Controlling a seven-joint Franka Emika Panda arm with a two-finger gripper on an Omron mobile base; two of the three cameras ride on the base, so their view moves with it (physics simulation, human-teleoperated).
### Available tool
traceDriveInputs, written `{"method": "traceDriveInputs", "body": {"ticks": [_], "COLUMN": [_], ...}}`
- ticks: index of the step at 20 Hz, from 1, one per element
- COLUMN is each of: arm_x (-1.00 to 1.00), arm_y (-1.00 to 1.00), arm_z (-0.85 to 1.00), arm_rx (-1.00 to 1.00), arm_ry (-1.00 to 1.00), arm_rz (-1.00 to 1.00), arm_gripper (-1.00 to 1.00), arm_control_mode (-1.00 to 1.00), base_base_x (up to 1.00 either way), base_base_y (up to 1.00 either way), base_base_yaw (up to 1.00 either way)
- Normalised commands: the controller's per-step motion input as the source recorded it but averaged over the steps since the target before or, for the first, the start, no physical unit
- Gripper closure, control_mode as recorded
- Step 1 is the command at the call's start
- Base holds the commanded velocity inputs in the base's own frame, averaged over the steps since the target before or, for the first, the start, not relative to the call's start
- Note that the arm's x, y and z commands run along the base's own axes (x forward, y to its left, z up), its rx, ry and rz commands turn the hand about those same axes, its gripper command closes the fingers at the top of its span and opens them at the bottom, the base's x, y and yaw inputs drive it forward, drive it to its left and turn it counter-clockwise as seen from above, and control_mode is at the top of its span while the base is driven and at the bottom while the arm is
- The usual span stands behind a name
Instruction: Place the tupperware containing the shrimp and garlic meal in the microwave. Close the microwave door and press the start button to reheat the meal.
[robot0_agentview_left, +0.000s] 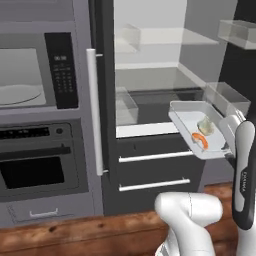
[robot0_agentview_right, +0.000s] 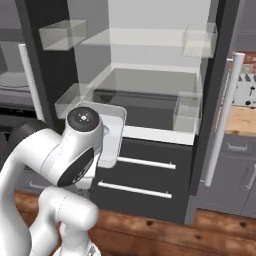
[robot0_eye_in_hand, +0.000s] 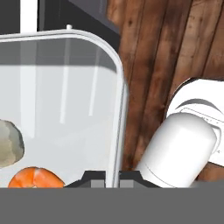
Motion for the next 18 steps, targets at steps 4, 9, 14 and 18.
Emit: {"method": "traceDriveInputs", "body": {"ticks": [4,9,14,18], "arm_x": [0.00,0.00,0.00,0.00], "arm_y": [0.00,0.00,0.00,0.00], "arm_z": [0.00,0.00,0.00,0.00], "arm_rx": [0.00,0.00,0.00,0.00], "arm_ry": [0.00,0.00,0.00,0.00], "arm_rz": [0.00,0.00,0.00,0.00], "arm_gripper": [1.00,1.00,1.00,1.00], "arm_control_mode": [1.00,1.00,1.00,1.00], "base_base_x": [-0.40,-0.23,0.00,0.00], "base_base_y": [0.00,0.09,0.34,0.57], "base_base_yaw": [0.38,0.56,0.59,0.50]}}
